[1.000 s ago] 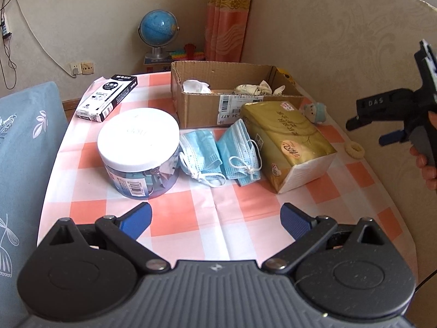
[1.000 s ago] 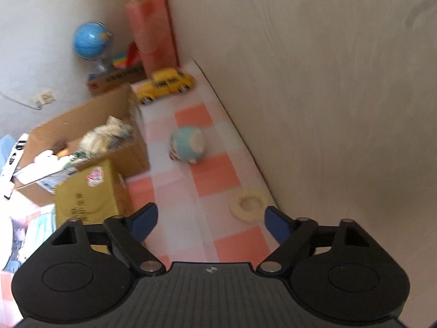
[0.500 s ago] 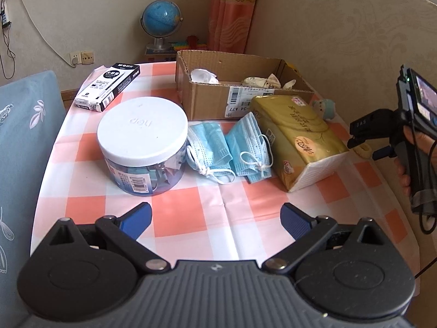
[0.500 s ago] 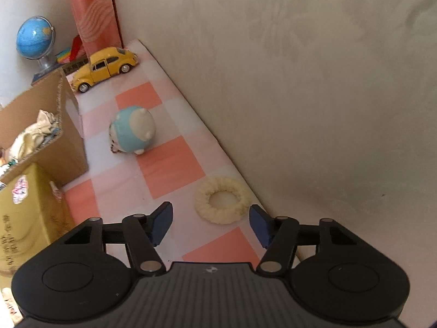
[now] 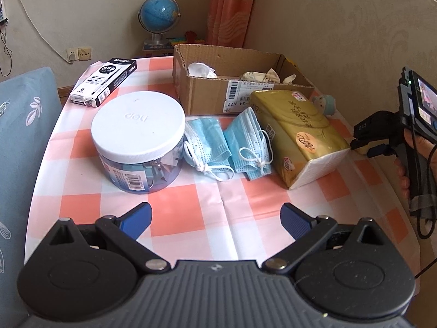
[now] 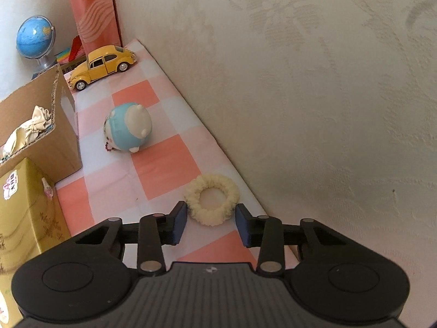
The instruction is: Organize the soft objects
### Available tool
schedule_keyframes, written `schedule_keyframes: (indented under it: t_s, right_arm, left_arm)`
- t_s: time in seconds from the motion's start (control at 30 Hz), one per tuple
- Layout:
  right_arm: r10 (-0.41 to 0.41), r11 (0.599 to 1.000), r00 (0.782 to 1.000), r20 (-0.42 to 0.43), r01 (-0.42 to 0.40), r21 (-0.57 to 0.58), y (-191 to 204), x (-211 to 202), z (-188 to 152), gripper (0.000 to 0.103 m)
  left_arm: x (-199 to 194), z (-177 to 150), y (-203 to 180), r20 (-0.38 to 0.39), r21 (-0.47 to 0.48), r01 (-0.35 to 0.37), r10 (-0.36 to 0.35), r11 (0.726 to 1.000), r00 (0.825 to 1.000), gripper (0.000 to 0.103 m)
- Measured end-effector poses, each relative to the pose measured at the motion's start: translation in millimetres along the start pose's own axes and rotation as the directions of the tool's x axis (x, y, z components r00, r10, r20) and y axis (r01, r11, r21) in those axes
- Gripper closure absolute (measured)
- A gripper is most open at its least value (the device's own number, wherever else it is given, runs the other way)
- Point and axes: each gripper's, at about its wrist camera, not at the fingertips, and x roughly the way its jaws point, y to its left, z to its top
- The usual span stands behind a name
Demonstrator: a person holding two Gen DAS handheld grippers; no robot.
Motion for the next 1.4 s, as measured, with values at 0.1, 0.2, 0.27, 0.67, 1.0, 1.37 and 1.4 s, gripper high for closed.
schedule_keyframes:
  t_s: [0.1,0.2,0.27,0.67,1.0,1.37,1.4]
  right_arm:
    - [0.024,1.000,1.000,-0.003,-0.024,-0.017,-1.1,-6.3,-4.5,0.059]
    - [0.055,0.997,0.998,-0.006,-0.055,-0.052,-1.0,-15.4,-13.1,0.059]
    - [0.074,0.994,0.997,-0.007,-0.074,-0.084,-1.3,-21.9,-20.3,0.059]
    - [0.230,0.940,0.972,-0.045,-0.234,-0.247,-3.3,-48.9,-62.7,0.059]
    - [0.326,0.889,0.945,-0.025,-0.316,-0.330,0.5,-58.4,-81.9,0.053]
    - [0.393,0.875,0.919,0.031,-0.363,-0.321,-15.7,-69.2,-84.3,0.033]
    - [0.395,0.876,0.918,0.032,-0.366,-0.315,-17.1,-69.2,-84.3,0.033]
  left_arm:
    - [0.7,0.0,0.9,0.002,-0.001,0.007,-0.007,1.000,1.000,0.003]
    - [2.5,0.7,3.3,0.006,-0.006,0.019,-0.019,1.000,1.000,0.003]
    - [3.6,1.3,3.9,0.017,-0.004,0.026,-0.026,1.000,1.000,0.003]
    - [13.8,9.8,-3.8,-0.008,0.045,0.060,-0.059,0.997,0.998,0.003]
    - [20.9,23.7,-25.3,0.017,0.208,0.111,-0.117,0.972,0.993,0.004]
    - [41.3,28.1,-55.1,0.012,0.417,0.064,-0.076,0.907,0.997,0.031]
    - [43.4,28.4,-56.7,0.014,0.425,0.058,-0.070,0.903,0.997,0.032]
